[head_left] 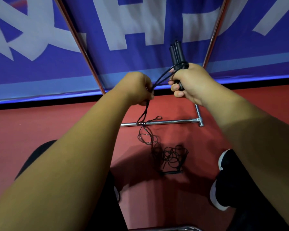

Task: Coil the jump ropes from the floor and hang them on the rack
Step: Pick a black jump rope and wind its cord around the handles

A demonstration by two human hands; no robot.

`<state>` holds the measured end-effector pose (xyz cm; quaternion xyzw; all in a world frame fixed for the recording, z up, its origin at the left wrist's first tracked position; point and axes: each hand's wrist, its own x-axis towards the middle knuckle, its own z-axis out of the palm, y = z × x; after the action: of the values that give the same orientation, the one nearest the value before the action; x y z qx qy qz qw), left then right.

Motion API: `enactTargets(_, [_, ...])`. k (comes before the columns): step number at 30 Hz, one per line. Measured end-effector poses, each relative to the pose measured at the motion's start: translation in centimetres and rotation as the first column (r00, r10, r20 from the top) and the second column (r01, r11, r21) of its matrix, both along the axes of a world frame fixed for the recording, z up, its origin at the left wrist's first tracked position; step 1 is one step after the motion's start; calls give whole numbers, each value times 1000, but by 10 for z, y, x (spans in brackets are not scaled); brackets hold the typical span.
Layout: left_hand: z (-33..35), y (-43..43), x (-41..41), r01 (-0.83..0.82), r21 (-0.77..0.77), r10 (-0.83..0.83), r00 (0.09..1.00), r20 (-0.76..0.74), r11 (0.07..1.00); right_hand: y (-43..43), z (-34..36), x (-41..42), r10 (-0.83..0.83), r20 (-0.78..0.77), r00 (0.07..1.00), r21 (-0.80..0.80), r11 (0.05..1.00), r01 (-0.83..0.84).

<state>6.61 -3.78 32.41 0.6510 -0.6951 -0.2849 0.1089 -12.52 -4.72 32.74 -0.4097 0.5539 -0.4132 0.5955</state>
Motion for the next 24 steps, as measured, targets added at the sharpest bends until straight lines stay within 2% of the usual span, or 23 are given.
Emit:
enactTargets(2, [1,-8,0,-135,-204,146,989,38,969,0,2,-1,-15,25,1000,-13,1000,15])
enactTargets(4, [6,-14,0,-288,-337,268,958,-106,896,0,2,-2,-33,30,999,-16,999,34])
enactTargets(6, [13,-15,-1,-382,-408,283,916,-284,829,-2,0,-3,-54,12,998,-5,999,54])
enactTargets(7, [17,-14,-3,-387,-457,268,914,-305,801,-2,-2,-3,-61,-3,998,0,998,61])
enactTargets(9, [23,-13,-3,-324,-548,238,945,-225,771,-3,-5,-4,-68,-29,997,9,998,68])
enactTargets(11, [26,-10,0,-218,-546,203,975,-89,809,-4,-6,-4,-74,-55,996,15,997,75])
enactTargets(13, [28,-9,6,-80,-453,106,994,32,888,-6,-6,-6,-81,-73,994,14,997,82])
enactTargets(14, [29,-8,12,9,-342,20,996,82,940,-7,-6,-7,-84,-75,994,10,996,85])
enactTargets(15, [29,-5,18,94,-154,-80,992,95,983,-8,-6,-8,-81,-77,994,-2,997,81])
enactTargets(17, [28,1,28,199,242,-213,976,33,950,-9,-6,-8,-28,-124,992,-44,999,23])
enactTargets(18, [27,2,32,212,336,-245,968,58,918,-8,-5,-7,21,-181,983,-63,998,-32])
enactTargets(19, [26,2,35,220,359,-284,949,136,907,-6,-5,-6,72,-244,967,-76,993,-93])
enactTargets(21, [27,1,35,247,311,-333,906,263,918,-3,-7,-2,136,-342,930,-85,981,-175])
enactTargets(22, [30,3,32,266,305,-342,911,232,915,-1,-8,0,143,-386,912,-88,978,-191])
enactTargets(23, [32,5,29,279,321,-329,937,115,905,-1,-9,1,142,-433,890,-95,975,-201])
enactTargets(24, [33,7,25,288,355,-284,957,-63,890,0,-11,2,138,-478,867,-105,971,-213])
